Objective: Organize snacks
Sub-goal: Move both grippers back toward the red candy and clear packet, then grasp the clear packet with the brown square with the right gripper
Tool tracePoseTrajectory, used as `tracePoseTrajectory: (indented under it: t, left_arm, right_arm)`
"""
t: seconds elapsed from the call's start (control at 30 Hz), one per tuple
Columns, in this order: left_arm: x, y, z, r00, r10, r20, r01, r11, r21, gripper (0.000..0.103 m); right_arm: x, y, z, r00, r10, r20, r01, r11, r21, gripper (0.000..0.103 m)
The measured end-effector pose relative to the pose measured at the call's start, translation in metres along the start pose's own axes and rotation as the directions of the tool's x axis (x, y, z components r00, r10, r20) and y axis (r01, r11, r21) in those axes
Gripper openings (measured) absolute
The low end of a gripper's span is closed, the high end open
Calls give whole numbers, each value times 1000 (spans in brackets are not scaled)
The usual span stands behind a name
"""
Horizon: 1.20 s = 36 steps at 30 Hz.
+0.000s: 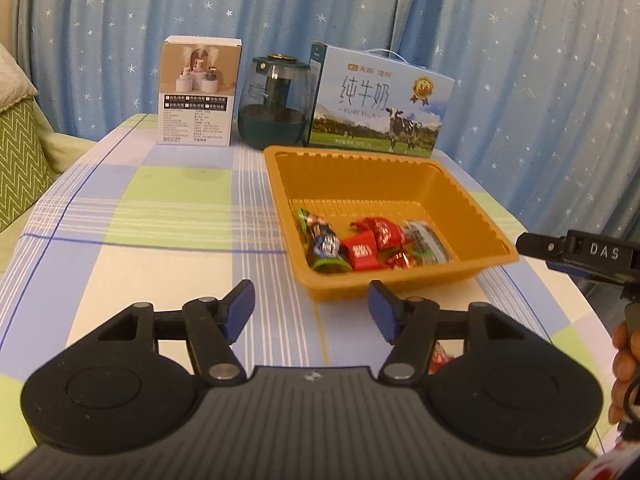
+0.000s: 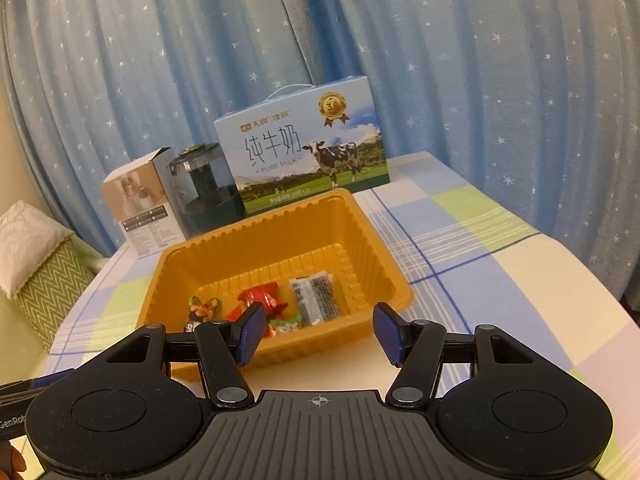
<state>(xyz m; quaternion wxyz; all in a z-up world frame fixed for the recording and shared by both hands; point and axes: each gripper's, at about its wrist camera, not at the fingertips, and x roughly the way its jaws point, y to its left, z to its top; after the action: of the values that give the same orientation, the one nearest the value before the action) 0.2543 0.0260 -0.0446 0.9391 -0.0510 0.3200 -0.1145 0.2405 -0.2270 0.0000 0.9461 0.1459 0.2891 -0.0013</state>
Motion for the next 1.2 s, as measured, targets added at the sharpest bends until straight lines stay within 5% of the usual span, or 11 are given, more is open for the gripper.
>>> tracePoseTrajectory:
  t: [0.33, 0.83, 1.2]
  left_arm:
    - [-33, -8, -29, 1000, 10, 11, -10, 999, 49, 87]
    - [-59, 1, -79, 999, 33, -40, -32, 999, 6, 88]
    - [-56, -2, -85, 1000, 29, -12, -29, 999, 35, 91]
  right_arm:
    - [-28, 1, -26, 998, 26, -62, -31, 997, -76, 60]
    - [-46, 5, -84, 979, 90, -182, -139, 949, -282, 60]
    - [-22, 16, -97, 957, 118, -265, -232, 860, -454, 59]
